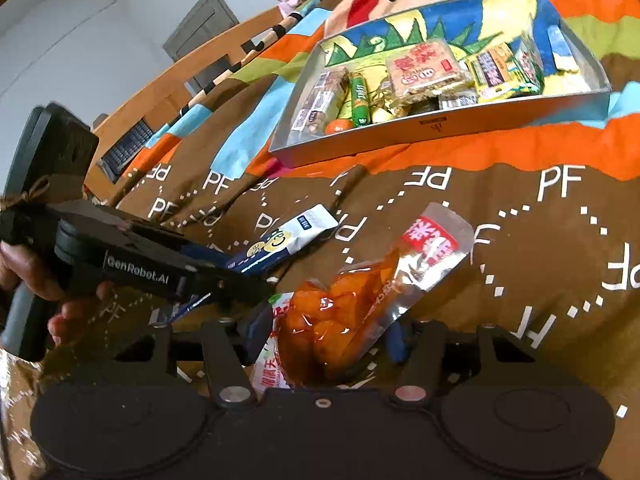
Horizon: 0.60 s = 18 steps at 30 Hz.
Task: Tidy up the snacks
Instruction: 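Lift the orange packet toward the tray with the right tool while the left lifts the blue packet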
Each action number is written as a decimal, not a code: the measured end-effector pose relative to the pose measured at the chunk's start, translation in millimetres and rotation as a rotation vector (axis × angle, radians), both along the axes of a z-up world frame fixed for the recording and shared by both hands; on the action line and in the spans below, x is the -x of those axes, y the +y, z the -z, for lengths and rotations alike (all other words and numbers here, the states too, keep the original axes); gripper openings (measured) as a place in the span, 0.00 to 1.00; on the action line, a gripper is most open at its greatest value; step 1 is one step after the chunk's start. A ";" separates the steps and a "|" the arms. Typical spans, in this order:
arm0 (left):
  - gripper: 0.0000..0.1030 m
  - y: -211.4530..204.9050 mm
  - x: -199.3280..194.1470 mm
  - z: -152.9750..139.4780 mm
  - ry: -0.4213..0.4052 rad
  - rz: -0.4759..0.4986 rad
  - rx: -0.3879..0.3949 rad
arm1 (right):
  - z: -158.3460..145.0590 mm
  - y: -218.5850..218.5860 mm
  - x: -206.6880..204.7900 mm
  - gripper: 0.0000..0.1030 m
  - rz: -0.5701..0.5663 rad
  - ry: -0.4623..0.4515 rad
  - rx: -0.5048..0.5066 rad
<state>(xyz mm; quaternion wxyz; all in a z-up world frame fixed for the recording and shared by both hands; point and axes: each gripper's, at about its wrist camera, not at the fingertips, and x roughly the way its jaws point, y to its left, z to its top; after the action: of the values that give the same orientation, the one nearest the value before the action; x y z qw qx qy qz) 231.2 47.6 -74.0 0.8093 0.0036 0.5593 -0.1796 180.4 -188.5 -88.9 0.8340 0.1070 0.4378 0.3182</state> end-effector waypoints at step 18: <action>0.41 -13.5 20.2 -8.5 -0.089 -0.111 -0.083 | -6.4 7.5 32.7 0.53 0.064 -0.135 0.082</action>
<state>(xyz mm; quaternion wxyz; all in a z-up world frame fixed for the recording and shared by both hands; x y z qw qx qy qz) 210.9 34.1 -65.5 0.8411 0.0142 0.5292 -0.1109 147.7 -181.1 -82.5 0.8750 0.0651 0.3897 0.2797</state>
